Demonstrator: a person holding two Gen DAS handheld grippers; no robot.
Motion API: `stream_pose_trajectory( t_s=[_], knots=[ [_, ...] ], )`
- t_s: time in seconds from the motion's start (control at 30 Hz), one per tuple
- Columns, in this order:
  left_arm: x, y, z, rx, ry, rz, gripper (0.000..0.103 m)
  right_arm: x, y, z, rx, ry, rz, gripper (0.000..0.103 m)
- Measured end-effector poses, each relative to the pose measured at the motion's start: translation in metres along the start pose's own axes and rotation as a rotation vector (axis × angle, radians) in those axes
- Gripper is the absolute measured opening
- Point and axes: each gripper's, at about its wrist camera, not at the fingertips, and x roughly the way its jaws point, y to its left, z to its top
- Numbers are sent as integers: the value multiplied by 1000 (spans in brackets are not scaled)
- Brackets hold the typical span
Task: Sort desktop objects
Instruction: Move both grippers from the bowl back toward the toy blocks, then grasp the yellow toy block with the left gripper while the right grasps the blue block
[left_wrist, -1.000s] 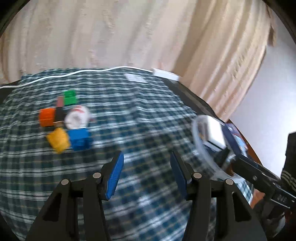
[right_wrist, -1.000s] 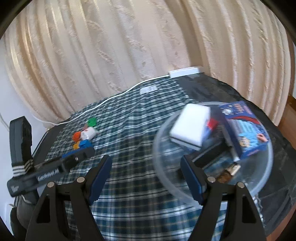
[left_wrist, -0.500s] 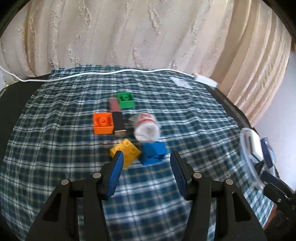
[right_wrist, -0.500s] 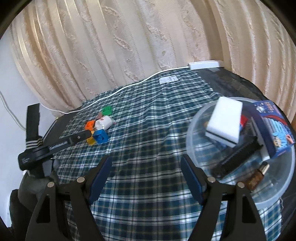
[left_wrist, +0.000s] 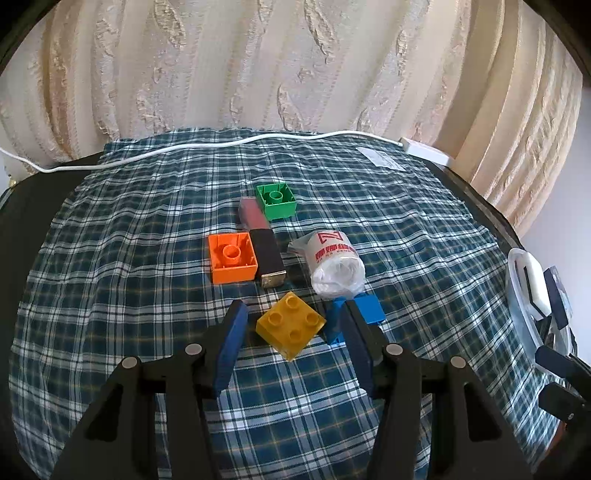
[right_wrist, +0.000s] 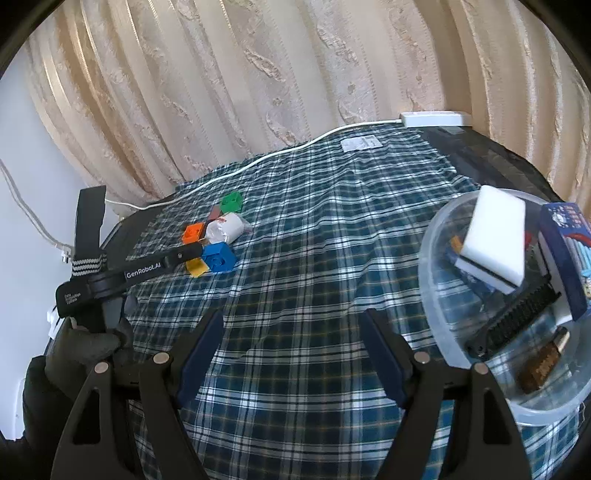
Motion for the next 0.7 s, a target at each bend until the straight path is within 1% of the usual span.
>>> stream_pose_trajectory(
  t_s=[0.17,0.43,0.6,0.7],
  knots=[
    [-4,8,-3,8,7,-28,56,6,4,0,-3,15,4,80],
    [5,6,-8,42,46,-21,56,15,11,-1,-5,34,16,80],
    [15,0,-7,69,63,-14,56,16,13,0,-11,39,12,80],
    [20,-1,-6,69,77,-9,56,18,17,1,-20,43,13,80]
  ],
)
